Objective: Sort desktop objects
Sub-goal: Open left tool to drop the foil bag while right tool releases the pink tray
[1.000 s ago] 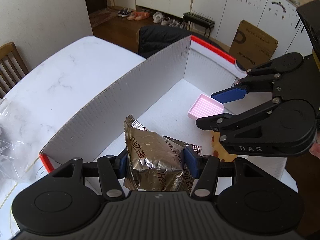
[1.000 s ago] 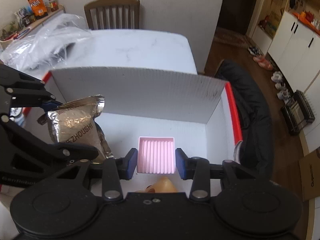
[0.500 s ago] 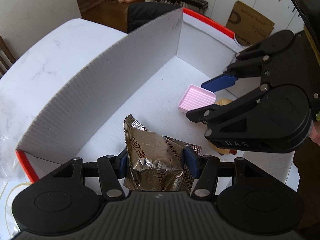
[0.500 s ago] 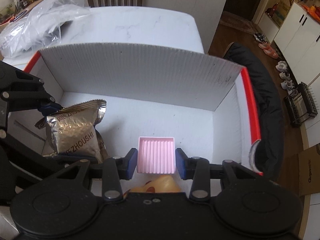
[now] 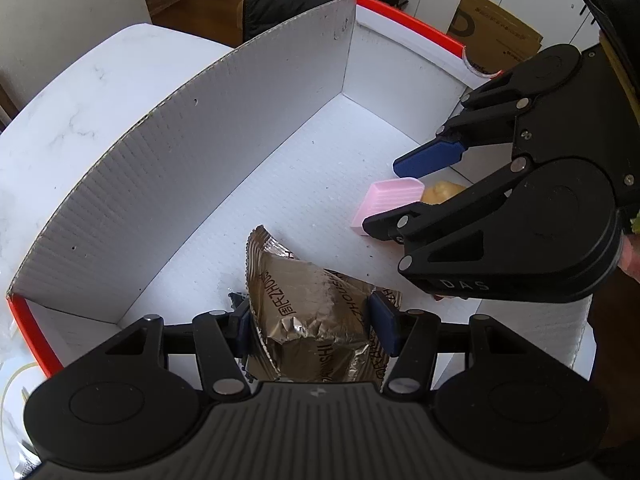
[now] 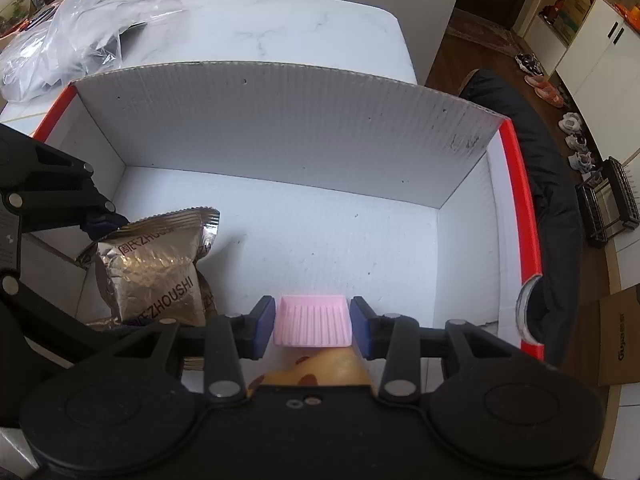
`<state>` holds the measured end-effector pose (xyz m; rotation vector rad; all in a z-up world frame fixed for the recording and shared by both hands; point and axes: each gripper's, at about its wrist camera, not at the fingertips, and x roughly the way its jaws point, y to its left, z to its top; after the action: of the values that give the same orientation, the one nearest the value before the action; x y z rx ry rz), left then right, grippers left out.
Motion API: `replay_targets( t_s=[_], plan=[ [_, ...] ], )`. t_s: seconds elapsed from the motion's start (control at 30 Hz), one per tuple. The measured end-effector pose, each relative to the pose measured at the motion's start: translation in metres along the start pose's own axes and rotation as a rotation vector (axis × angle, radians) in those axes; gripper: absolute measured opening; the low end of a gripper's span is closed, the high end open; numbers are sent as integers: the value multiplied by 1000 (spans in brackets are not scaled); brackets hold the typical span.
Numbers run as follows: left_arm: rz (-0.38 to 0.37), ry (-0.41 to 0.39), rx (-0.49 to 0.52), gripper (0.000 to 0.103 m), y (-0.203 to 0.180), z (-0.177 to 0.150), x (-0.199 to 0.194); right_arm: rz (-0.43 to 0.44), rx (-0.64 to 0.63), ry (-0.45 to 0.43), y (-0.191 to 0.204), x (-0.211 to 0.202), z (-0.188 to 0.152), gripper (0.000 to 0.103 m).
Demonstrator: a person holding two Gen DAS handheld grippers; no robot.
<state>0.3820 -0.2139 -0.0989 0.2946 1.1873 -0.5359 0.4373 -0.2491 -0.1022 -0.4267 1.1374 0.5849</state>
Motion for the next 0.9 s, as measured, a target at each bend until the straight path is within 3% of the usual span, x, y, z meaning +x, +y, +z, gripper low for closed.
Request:
replay_targets(
  t_s=[0.13, 0.5, 0.9],
  plan=[
    [-2, -33, -15, 65, 2, 1, -6, 11, 3, -23, -1, -7, 0, 44],
    [3, -137, -33, 66, -3, -9, -38, 45, 23, -114, -7, -45, -12, 59],
    [17, -266, -86, 69, -11, -33, -84, 78, 47, -225, 1, -99, -32, 63]
  ],
)
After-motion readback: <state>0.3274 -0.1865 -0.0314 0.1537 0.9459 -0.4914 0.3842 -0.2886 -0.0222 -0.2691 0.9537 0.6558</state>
